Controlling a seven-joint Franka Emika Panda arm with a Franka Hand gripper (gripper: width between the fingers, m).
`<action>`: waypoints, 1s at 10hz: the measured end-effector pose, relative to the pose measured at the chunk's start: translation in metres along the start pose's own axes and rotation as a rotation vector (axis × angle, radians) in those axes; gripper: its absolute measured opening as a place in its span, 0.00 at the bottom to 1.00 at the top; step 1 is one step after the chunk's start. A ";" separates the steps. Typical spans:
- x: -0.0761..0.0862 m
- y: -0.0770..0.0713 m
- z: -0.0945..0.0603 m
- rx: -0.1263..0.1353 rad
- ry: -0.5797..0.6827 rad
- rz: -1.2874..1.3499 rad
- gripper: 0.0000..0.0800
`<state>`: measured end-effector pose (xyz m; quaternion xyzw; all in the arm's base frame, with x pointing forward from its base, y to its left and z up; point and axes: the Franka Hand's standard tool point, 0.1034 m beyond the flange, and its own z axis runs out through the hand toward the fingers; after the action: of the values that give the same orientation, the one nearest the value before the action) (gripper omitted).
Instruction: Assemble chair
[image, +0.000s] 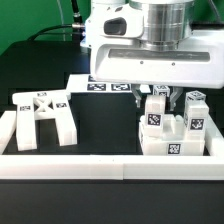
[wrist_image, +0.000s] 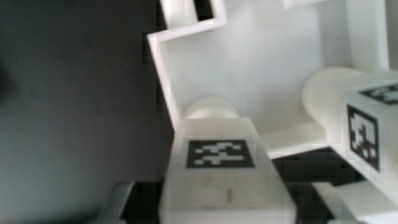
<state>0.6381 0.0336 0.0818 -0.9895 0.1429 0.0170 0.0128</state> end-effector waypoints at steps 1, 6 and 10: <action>0.000 0.000 0.000 0.008 -0.002 0.129 0.36; 0.000 -0.009 0.001 0.013 0.008 0.651 0.36; 0.000 -0.010 0.001 0.019 0.004 0.787 0.36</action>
Offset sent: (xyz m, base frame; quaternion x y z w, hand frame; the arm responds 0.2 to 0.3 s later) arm -0.0049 0.0040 -0.0115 -0.0187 0.0022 0.2755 0.9611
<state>0.6407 0.0431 0.0807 -0.8589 0.5116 0.0175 0.0140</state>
